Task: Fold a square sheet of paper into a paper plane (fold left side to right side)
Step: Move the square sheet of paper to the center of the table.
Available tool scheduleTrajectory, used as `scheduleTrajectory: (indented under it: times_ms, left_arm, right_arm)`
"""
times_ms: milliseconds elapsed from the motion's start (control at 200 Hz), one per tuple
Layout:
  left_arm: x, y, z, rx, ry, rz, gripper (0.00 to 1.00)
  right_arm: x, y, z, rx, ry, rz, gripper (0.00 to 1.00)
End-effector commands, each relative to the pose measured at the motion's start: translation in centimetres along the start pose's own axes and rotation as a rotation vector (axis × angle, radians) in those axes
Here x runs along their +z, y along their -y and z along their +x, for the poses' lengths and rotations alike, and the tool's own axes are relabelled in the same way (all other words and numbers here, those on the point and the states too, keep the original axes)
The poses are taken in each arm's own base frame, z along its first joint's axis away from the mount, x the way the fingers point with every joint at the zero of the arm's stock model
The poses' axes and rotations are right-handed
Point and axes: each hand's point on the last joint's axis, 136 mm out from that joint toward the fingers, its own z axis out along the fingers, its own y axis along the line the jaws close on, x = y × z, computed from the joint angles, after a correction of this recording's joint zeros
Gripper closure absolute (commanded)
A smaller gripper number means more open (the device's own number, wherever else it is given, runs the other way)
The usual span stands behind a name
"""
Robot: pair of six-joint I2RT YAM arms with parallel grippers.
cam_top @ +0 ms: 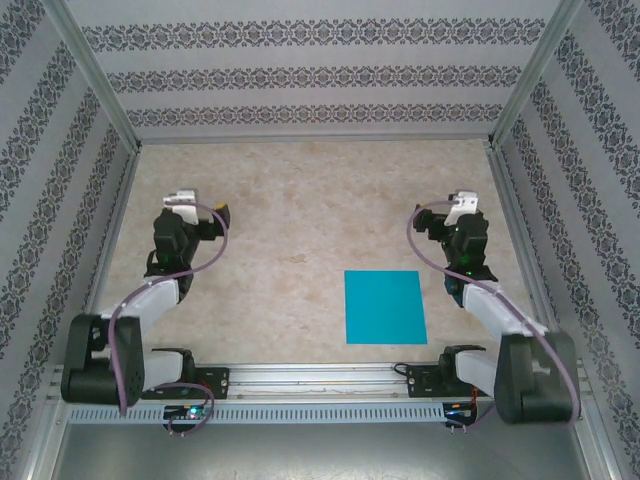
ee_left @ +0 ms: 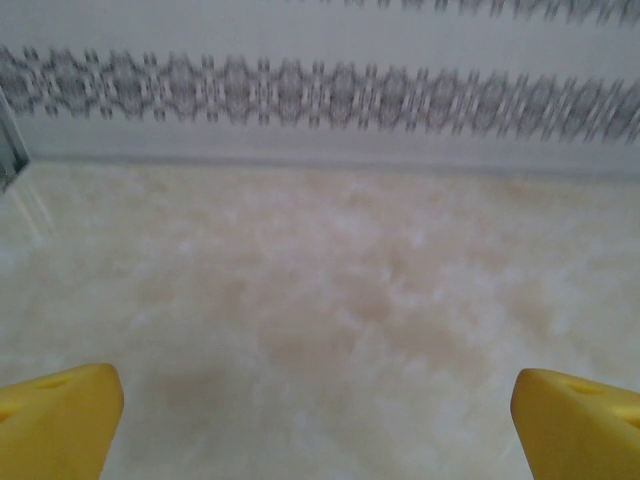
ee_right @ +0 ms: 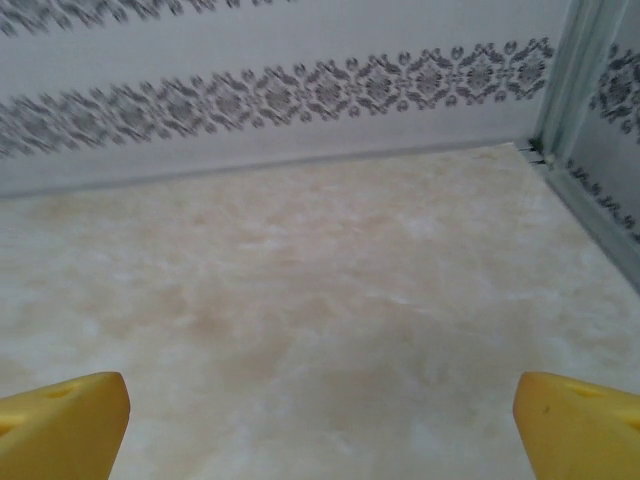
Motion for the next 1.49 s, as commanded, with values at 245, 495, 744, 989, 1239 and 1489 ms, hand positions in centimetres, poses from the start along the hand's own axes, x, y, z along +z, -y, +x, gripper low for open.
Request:
scheduleTrajectory:
  times_ms: [245, 495, 744, 989, 1239, 1489]
  left_arm:
    - [-4.9, 7.0, 5.0, -0.631, -0.424, 0.318, 0.0]
    - [-9.8, 12.1, 9.7, -0.644, -0.619, 0.467, 0.0]
    - [-10.7, 13.0, 10.8, -0.629, -0.64, 0.468, 0.0]
    - [-10.8, 12.5, 10.3, -0.567, -0.651, 0.428, 0.0]
    - [-10.9, 12.0, 9.3, -0.533, -0.64, 0.4, 0.0]
    - [-11.0, 11.9, 8.9, -0.521, -0.645, 0.388, 0.0]
  right_arm:
    - [-9.9, -9.5, 9.9, 0.442, -0.656, -0.353, 0.13]
    - [-14.3, -12.9, 18.5, 0.371, -0.925, -0.345, 0.19]
    - [-14.4, -15.3, 22.3, 0.286, -1.02, -0.325, 0.22]
    - [-12.6, -18.2, 23.1, 0.232, -1.031, -0.339, 0.22]
    - [-9.3, -23.8, 23.5, 0.22, -1.025, -0.395, 0.23]
    - [-5.9, -29.0, 22.7, 0.249, -0.997, -0.476, 0.25]
